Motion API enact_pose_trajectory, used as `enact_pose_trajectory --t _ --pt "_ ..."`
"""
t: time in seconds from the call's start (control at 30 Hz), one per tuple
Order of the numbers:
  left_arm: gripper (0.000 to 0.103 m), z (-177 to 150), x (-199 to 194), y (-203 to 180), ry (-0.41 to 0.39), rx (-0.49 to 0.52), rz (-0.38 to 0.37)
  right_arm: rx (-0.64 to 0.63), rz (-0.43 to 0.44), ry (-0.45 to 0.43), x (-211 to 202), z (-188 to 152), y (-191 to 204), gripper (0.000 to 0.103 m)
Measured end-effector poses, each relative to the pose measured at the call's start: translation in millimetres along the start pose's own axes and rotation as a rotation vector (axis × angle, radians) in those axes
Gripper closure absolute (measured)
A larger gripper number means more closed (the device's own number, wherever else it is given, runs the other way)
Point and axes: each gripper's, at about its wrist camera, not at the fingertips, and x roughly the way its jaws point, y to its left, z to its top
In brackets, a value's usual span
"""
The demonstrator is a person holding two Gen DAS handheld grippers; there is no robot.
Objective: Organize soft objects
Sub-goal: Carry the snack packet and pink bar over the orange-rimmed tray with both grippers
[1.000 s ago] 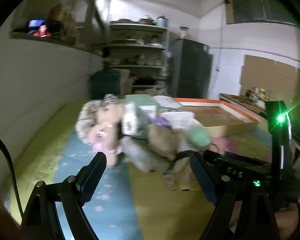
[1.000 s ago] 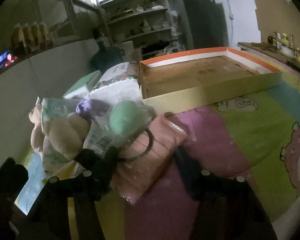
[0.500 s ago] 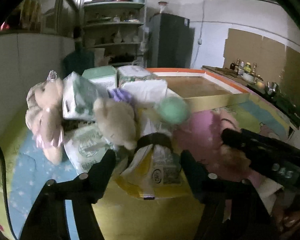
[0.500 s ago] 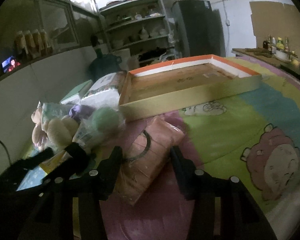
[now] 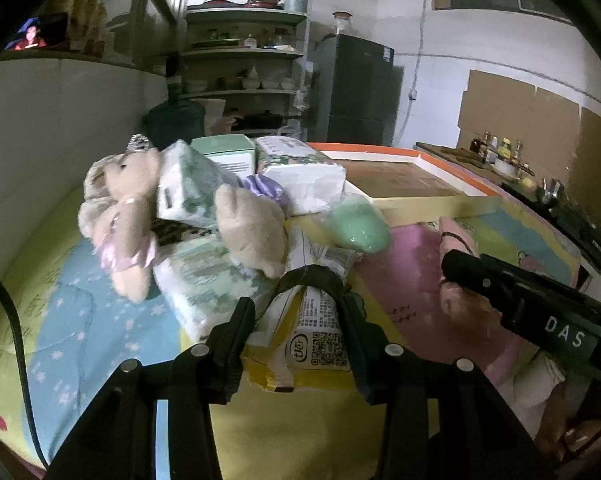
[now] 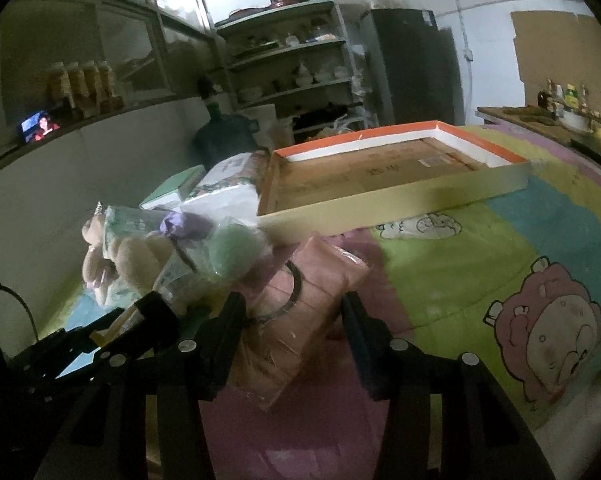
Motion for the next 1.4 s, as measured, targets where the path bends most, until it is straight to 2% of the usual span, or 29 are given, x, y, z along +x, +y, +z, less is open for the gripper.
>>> enact_pose_trajectory --t 0.4,0.73,1.03,1.4 --pt "0.059 9.6 -43.1 3.1 -0.100 -0.007 0.003 -0.026 0.023 -0.026 -11.5 3.8 12.9 0.052" --pt "0.059 38.8 -46.2 -11.3 -0.133 -0.005 -0.015 -0.031 0.035 -0.050 -18.1 16.3 9.6 0.052" --pt "0.059 72.6 -21.1 -41.0 -0.125 -0.011 -0.071 -0.010 0.015 -0.086 -19.9 38.3 -22.4 0.052" --pt "0.059 111.1 18.0 -95.7 -0.110 0.013 -0.116 0.008 -0.044 -0.155 -27.3 82.9 -91.4 0.052"
